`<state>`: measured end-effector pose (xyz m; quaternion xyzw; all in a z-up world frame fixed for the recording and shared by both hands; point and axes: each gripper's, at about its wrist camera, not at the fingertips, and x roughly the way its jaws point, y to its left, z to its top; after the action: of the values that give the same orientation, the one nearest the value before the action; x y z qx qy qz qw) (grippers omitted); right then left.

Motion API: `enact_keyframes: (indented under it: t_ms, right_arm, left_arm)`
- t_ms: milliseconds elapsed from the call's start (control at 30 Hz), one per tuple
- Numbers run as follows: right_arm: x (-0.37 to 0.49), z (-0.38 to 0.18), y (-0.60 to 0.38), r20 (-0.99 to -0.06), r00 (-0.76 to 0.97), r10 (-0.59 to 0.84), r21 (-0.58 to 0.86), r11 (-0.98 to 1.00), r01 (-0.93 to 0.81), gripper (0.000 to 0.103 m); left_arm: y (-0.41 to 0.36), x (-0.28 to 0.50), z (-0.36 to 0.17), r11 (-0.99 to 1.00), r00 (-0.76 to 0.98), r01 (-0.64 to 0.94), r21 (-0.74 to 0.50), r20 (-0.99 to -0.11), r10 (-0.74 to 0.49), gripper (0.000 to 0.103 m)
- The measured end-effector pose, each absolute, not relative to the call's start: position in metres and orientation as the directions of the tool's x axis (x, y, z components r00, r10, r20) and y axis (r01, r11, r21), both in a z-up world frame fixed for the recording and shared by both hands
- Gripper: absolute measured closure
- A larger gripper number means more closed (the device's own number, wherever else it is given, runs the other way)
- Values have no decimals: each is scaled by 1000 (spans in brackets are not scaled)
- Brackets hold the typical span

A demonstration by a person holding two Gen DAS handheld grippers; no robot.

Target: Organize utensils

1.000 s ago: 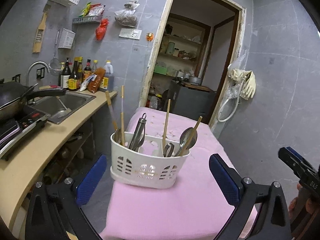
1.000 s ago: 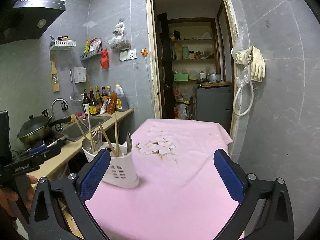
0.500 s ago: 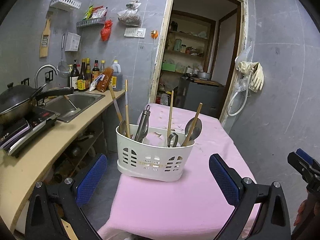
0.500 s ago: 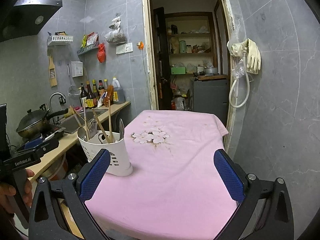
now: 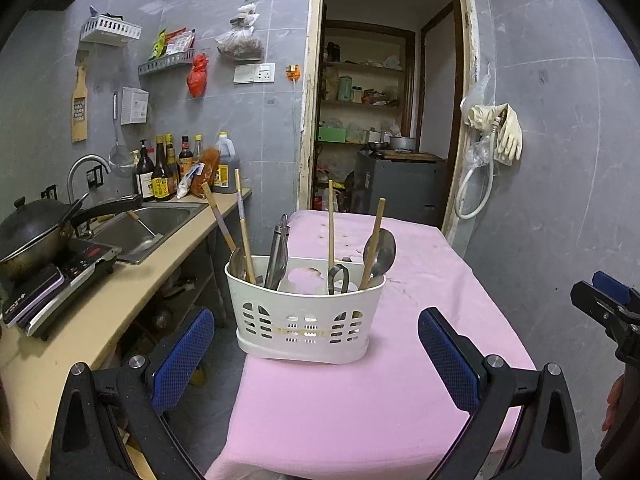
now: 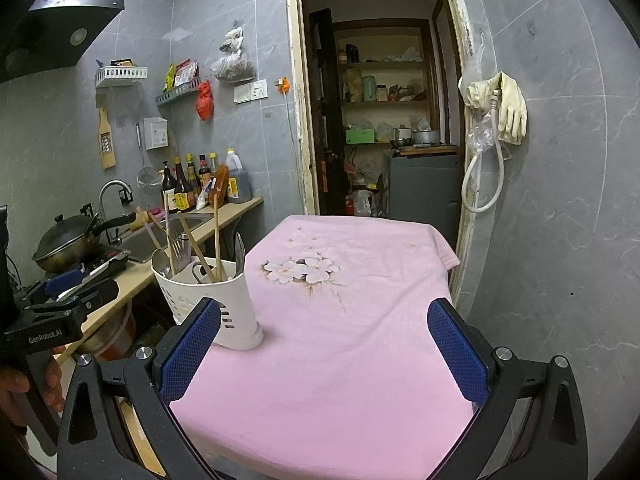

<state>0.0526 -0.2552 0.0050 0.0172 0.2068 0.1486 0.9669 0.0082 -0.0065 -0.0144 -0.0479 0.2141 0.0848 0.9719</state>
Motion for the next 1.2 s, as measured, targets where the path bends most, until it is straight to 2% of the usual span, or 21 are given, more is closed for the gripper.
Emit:
enact_keyframes:
  t_ms: [1200]
  right_arm:
    - [55, 0, -251, -403, 869, 287, 93, 957, -273, 1]
  left_arm:
    - [-7, 12, -14, 982, 892, -180, -56, -429, 139, 0]
